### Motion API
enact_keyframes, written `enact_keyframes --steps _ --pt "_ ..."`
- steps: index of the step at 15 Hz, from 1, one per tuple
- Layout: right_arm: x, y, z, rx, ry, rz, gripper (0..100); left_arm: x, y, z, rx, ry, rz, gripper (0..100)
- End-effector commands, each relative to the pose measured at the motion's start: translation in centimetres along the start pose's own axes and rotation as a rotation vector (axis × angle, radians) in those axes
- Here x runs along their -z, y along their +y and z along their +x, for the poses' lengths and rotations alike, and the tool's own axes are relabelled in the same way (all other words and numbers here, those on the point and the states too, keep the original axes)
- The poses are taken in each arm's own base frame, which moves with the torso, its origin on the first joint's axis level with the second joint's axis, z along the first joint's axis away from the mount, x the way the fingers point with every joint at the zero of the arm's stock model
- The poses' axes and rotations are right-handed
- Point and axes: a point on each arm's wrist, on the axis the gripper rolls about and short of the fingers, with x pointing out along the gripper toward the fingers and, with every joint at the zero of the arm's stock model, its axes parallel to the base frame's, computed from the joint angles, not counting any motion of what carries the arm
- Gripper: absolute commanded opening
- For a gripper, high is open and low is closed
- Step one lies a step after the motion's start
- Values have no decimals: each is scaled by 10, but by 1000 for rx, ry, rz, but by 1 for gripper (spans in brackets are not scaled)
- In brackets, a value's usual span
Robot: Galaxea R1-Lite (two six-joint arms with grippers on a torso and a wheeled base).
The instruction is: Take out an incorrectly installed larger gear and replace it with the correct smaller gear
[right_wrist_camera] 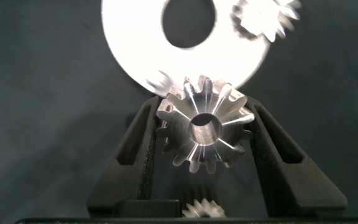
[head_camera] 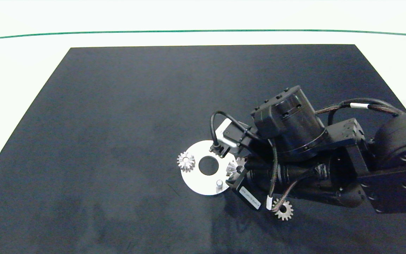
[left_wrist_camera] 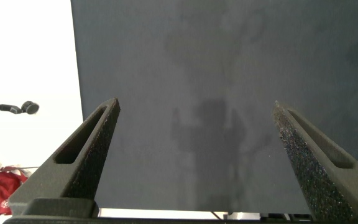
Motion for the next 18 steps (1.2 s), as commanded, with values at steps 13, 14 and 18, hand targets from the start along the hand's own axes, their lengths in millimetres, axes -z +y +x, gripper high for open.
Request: enact_keyframes --steps 13,14,18 --pt "69 -64 23 93 100 184 34 1 0 -3 -2 -5 1 100" --pt "69 -64 23 90 99 185 100 1 0 -3 -2 -5 1 100" --pt "69 -65 20 90 91 188 100 1 0 -3 -2 -5 1 100"
